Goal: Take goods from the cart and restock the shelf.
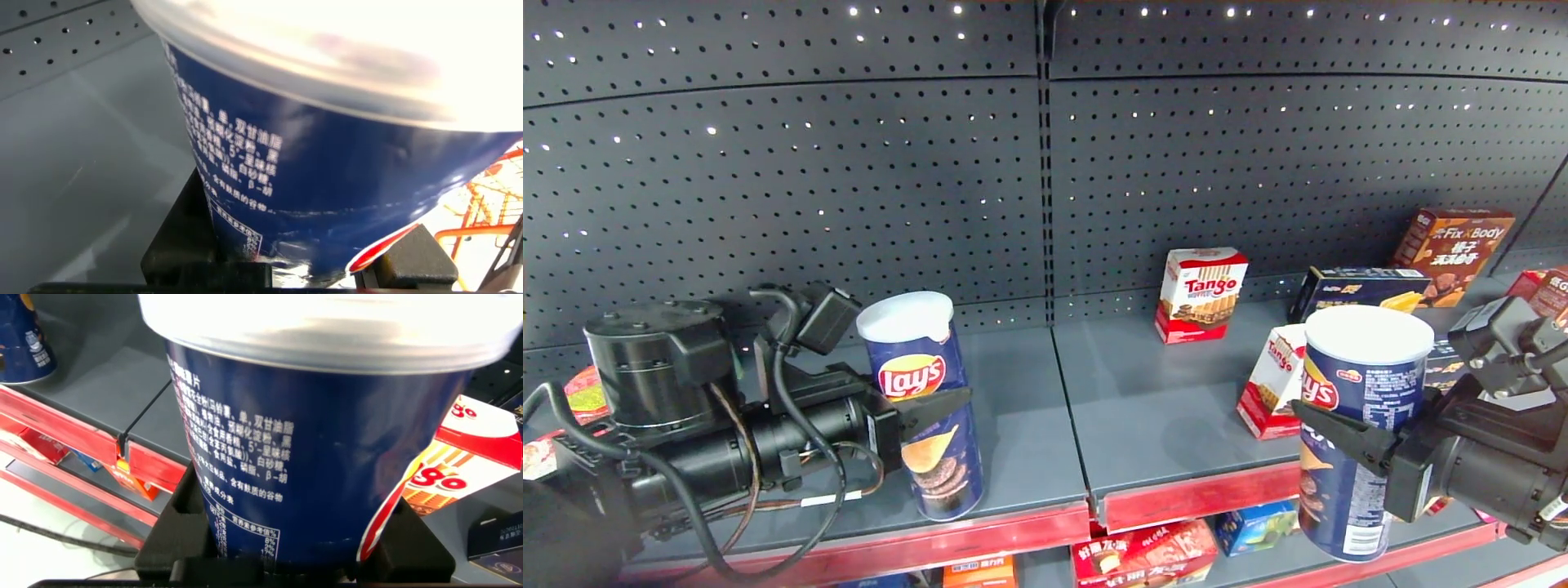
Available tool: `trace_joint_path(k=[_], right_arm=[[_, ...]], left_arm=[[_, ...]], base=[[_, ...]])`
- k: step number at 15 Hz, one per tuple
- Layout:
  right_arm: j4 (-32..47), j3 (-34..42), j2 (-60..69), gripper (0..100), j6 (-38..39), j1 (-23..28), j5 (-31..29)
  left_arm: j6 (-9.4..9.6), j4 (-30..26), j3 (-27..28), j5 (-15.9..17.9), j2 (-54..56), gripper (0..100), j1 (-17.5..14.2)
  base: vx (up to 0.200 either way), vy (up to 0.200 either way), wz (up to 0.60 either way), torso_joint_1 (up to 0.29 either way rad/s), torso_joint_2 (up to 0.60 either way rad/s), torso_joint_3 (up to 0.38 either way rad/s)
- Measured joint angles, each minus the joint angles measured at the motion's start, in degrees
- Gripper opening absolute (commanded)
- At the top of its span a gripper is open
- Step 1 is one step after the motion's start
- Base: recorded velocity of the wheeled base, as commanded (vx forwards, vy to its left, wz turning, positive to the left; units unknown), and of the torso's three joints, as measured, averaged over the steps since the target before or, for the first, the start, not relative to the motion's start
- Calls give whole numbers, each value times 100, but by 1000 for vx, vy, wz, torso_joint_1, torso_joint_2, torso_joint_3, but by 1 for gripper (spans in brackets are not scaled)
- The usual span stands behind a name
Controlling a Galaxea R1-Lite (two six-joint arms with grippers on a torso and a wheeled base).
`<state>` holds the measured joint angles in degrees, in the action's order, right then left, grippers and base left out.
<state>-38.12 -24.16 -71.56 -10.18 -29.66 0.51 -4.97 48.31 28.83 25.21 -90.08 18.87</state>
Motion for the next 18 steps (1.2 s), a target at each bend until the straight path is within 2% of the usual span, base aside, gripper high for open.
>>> trace_joint_path(k=[7,13,14,18], right_arm=[[-2,7,30,0,0,15,0],[0,33,41,0,0,15,0],[-2,33,48,0,0,15,0],[0,55,89,0,0,17,-2]], left_arm=[[16,2,262,0,-284,0,-71],[27,0,272,0,-345,0,-88],[27,2,280,0,-358,100,-88],[33,16,302,-9,-413,100,-96]], base=[[0,0,0,0,0,0],[0,0,0,0,0,0],[0,0,0,0,0,0],[0,0,0,0,0,0]])
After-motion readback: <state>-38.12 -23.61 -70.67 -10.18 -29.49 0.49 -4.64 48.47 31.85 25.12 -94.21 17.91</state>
